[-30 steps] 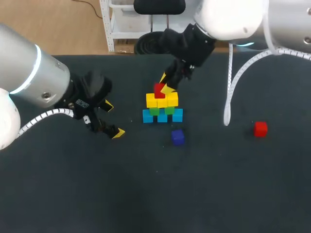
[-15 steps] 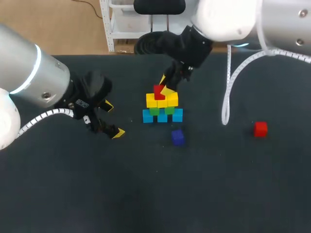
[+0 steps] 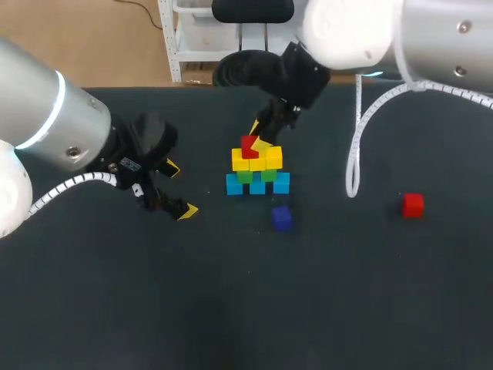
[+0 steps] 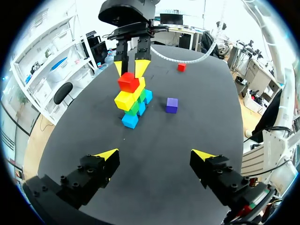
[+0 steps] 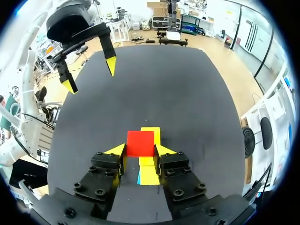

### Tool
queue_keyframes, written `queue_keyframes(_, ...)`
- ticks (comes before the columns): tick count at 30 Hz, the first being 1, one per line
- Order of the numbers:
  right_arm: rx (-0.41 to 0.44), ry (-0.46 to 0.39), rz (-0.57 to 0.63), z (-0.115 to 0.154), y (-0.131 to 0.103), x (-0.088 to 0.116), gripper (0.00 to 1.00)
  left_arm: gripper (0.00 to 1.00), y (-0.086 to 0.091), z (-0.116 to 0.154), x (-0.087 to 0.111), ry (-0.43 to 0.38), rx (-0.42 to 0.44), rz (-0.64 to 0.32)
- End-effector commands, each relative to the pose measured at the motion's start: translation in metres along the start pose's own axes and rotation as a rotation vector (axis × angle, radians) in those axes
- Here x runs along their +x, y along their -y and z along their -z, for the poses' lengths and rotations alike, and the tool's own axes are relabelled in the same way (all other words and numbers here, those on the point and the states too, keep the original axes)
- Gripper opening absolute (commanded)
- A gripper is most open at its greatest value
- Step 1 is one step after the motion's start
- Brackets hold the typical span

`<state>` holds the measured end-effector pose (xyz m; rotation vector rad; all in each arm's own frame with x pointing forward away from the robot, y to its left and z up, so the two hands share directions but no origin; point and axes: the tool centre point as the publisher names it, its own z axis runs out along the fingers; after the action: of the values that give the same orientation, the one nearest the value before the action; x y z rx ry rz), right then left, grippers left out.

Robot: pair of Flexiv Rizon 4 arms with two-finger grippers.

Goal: Place the blue cubes, place green cubes on the blue cubes, place the yellow cubes on the green cubes, then place the red cubes on the yellow cubes, and place purple cube on the red cubes.

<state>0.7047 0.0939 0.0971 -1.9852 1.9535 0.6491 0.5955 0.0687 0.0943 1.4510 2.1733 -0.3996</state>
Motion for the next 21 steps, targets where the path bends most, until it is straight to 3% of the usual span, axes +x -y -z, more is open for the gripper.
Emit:
queue_keyframes(1, -0.006, -0.004, -0.001, -0.0012, 0.0035, -0.0008, 0.00, 1.00, 0.0002, -0.0004, 0.0000, -0.001, -0.003, 0.001)
queue_keyframes(21, -0.006, -0.007, -0.008, -0.0035, 0.0110, -0.0009, 0.00, 1.00, 0.0002, -0.0004, 0.0000, -0.001, -0.003, 0.001)
